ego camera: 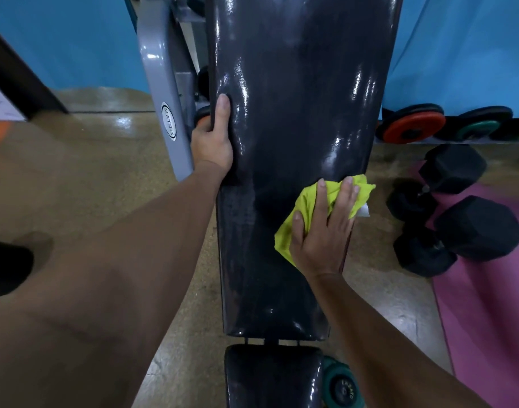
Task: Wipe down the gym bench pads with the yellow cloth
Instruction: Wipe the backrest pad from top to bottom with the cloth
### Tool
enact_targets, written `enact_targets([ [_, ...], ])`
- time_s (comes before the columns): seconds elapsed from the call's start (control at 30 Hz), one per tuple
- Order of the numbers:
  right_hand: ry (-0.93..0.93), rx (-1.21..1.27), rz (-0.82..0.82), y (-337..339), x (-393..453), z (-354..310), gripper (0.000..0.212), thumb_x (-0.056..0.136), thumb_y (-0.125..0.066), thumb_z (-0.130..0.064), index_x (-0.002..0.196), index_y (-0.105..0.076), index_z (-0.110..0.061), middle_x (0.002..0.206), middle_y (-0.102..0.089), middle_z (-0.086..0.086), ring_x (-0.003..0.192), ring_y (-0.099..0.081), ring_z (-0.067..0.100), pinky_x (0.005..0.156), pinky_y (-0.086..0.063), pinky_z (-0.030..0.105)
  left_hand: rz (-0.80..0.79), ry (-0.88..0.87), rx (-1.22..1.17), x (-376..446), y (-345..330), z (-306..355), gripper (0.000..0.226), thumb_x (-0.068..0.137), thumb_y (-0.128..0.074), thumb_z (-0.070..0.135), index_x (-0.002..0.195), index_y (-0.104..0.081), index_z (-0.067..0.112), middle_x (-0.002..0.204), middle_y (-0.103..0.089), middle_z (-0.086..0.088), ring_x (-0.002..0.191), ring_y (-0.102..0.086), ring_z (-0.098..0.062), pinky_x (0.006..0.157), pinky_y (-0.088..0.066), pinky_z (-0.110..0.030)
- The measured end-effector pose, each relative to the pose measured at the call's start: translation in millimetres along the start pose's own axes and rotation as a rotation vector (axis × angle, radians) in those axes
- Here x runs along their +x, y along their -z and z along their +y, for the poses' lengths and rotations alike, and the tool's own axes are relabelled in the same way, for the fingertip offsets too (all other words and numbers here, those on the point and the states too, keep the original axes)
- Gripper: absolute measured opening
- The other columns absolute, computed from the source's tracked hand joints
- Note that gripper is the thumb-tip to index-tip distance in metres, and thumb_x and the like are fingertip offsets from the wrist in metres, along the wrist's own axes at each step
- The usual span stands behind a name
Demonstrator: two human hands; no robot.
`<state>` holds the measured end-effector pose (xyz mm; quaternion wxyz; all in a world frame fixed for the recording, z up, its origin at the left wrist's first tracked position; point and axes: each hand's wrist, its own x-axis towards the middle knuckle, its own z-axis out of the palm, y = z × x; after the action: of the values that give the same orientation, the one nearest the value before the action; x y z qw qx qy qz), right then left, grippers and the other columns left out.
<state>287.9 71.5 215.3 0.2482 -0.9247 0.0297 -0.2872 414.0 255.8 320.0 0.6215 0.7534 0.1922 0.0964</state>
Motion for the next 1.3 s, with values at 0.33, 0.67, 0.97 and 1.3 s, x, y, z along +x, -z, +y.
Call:
enact_targets([
  [0.33, 0.003, 0.019, 0.027, 3.8, 15.8, 2.7, 0.064, 0.104, -0.039, -0.04, 0.157, -0.031, -0.006, 0.166, -0.011, 0.029, 0.156, -0.006, 0.046, 0.124, -0.01, 0.057, -0.004, 0.0, -0.009, 2.0, -2.4, -3.0, 0.063, 0.082, -0.048, 0.081, 0.082, -0.075, 0.025, 0.087, -0.076, 0.013, 0.092, -0.068, -0.004, 0.098, -0.05, -0.027],
  [0.67, -0.035, 0.041, 0.002, 5.4, 6.7, 15.3, 0.065, 0.104, -0.037, -0.039, 0.158, -0.024, -0.007, 0.166, -0.007, 0.029, 0.156, -0.005, 0.045, 0.122, -0.02, 0.062, 0.017, -0.005, -0.014, 2.2, -2.5, -5.8, 0.059, 0.084, -0.049, 0.079, 0.08, -0.074, 0.026, 0.086, -0.075, 0.013, 0.092, -0.068, -0.004, 0.099, -0.051, -0.028],
  [0.97, 0.007, -0.001, -0.036, 5.5, -5.6, 28.0, 0.063, 0.104, -0.038, -0.039, 0.158, -0.025, -0.01, 0.167, -0.008, 0.026, 0.156, -0.005, 0.044, 0.115, -0.028, 0.07, 0.122, -0.066, 0.05, -7.2, -1.5, -7.3, 0.063, 0.088, -0.048, 0.075, 0.054, -0.057, 0.024, 0.063, -0.063, 0.008, 0.075, -0.063, -0.015, 0.088, -0.054, -0.036],
  [1.3, 0.055, -0.007, -0.034, 9.9, -10.9, 37.7, 0.063, 0.104, -0.039, -0.037, 0.157, -0.027, -0.006, 0.166, -0.009, 0.029, 0.156, -0.006, 0.045, 0.117, -0.025, 0.069, 0.105, -0.075, 0.024, -8.4, -3.2, -9.3, 0.066, 0.088, -0.051, 0.074, 0.055, -0.05, 0.017, 0.059, -0.054, 0.008, 0.064, -0.055, -0.011, 0.075, -0.05, -0.028],
])
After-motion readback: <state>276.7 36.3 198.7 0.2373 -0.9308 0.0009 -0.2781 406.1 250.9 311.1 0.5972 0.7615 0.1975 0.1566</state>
